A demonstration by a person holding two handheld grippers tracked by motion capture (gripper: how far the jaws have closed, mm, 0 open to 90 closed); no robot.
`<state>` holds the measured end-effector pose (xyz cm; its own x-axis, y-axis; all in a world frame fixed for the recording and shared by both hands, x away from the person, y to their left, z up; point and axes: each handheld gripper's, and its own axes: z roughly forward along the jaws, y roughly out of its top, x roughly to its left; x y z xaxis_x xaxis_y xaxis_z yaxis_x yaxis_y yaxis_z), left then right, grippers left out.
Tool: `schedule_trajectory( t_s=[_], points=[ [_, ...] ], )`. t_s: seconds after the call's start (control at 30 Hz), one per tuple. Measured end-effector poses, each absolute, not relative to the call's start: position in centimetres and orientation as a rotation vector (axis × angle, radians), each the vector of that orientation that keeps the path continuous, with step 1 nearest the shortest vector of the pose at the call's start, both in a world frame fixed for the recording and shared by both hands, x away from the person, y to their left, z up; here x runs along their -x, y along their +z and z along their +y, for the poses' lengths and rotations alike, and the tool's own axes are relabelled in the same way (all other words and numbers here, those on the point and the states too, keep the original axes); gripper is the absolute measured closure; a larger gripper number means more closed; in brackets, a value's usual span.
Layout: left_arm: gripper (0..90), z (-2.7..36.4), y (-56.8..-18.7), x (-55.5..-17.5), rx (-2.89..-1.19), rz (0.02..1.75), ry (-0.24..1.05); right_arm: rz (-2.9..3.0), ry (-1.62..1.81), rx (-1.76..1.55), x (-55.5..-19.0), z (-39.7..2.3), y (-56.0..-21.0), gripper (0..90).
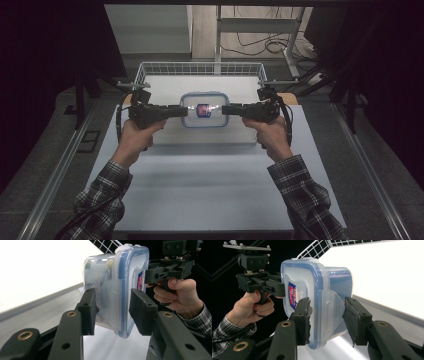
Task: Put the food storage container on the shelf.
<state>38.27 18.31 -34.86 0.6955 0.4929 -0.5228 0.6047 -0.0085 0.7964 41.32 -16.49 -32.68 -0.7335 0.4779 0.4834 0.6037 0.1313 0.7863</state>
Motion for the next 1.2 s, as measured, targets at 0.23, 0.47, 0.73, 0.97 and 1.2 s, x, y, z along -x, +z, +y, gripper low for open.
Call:
schedule_trajectory(
  t_s=[0.23,0.47,0.73,0.97,1.2],
  points=[
    [57.5,18.6,-34.3,-39.8,-1.633,0.910,-0.114,-2.269,-1.675,1.114,-42.8,-16.2,-31.8,57.0],
    [57.4,18.8,-34.3,-41.8,-1.615,0.931,-0.133,-2.257,-1.677,1.143,-44.5,-15.8,-31.6,56.9],
    [57.3,18.6,-34.3,-43.7,-1.622,0.945,-0.144,-2.211,-1.687,1.176,-46.1,-16.1,-32.4,56.8],
    [57.0,18.6,-34.6,-44.3,-1.620,0.941,-0.141,-2.213,-1.684,1.190,-46.7,-16.1,-32.4,56.6],
    [56.3,18.7,-35.1,-44.6,-1.613,0.933,-0.119,-2.229,-1.676,1.205,-47.0,-15.8,-32.7,55.9]
  ],
)
